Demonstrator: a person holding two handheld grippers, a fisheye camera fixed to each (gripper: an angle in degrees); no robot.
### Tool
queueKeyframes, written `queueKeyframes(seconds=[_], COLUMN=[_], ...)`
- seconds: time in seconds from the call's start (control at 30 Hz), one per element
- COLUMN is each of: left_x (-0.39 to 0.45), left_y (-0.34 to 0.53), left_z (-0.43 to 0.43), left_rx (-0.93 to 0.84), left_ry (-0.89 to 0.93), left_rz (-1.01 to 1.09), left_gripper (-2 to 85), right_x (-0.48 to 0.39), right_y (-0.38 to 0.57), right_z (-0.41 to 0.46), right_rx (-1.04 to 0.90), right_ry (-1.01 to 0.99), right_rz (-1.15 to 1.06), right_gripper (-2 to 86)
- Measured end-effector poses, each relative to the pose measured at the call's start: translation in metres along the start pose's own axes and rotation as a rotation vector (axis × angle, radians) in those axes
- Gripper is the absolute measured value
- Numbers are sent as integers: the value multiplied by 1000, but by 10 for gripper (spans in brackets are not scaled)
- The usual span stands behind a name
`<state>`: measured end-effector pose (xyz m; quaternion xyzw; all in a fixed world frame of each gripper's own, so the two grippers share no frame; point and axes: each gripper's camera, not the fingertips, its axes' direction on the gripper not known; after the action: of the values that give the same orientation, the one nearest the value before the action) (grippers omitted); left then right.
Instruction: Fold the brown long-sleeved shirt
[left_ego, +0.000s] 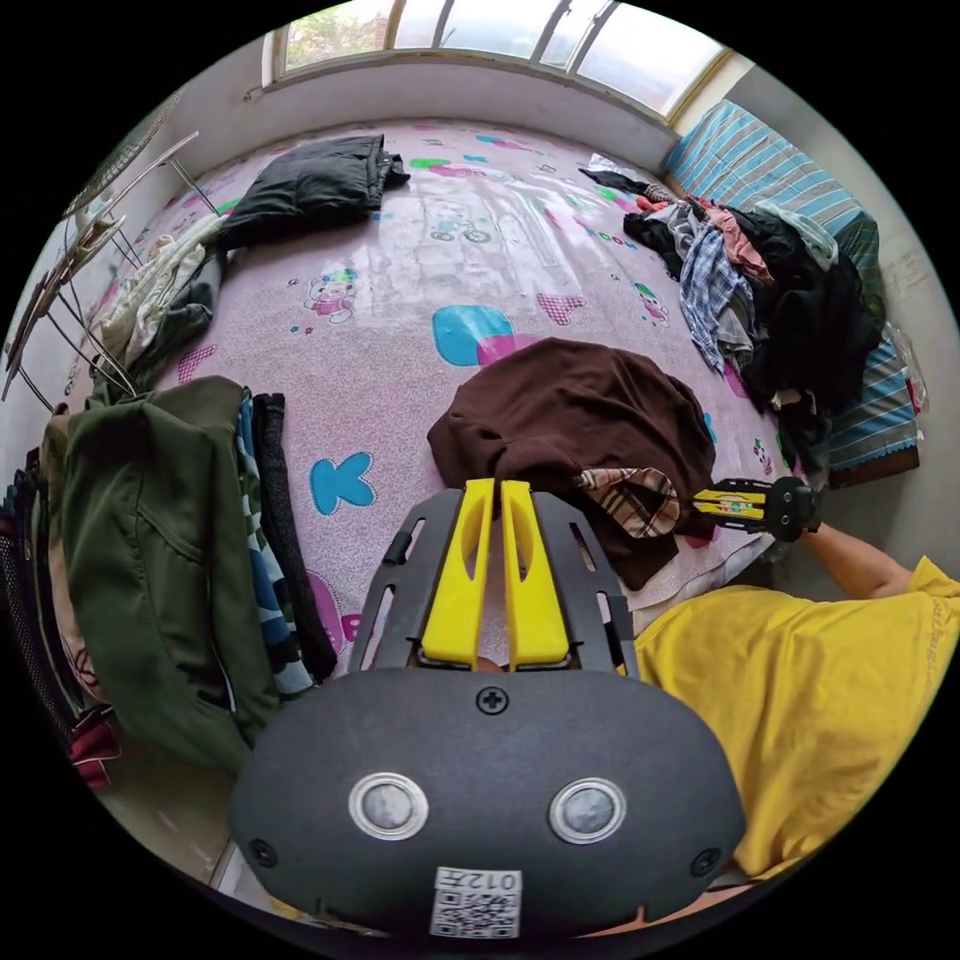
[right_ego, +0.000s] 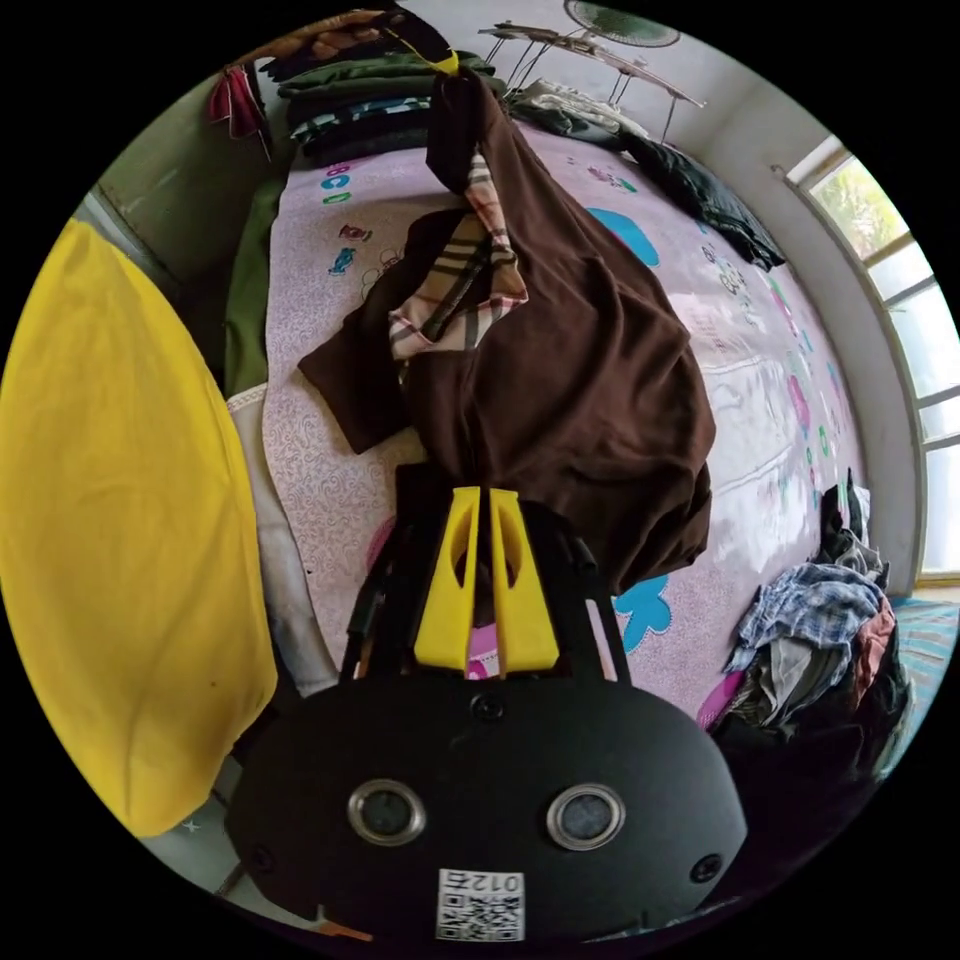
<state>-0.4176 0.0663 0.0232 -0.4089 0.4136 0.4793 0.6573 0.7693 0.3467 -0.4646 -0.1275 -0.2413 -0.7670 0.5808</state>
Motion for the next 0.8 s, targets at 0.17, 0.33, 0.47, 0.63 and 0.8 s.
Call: queueKeyframes(seconds=[0.17,0.33,0.47,0.63,0.8], left_x=[17,38,76,141,206], left_y=[2,-12,-27,-5,15], left_z=[-28,-105,-218,-371,-448], left_rx=[34,165,347,670,721], left_ry=[-30,-47,-60,-111,-253], left_rz=[21,82,213,370,463], left_gripper=[0,0,0,0,0], right_x=[50,146,193,195,174], right_y=[51,115,173,245,298], right_z=[-83,-219,-368,-509,-574], right_rx=[135,337,537,753,791], right_ry=[101,230,381,540,646], right_rz=[138,341,396,397,349], right_gripper=[12,8,7,6,6])
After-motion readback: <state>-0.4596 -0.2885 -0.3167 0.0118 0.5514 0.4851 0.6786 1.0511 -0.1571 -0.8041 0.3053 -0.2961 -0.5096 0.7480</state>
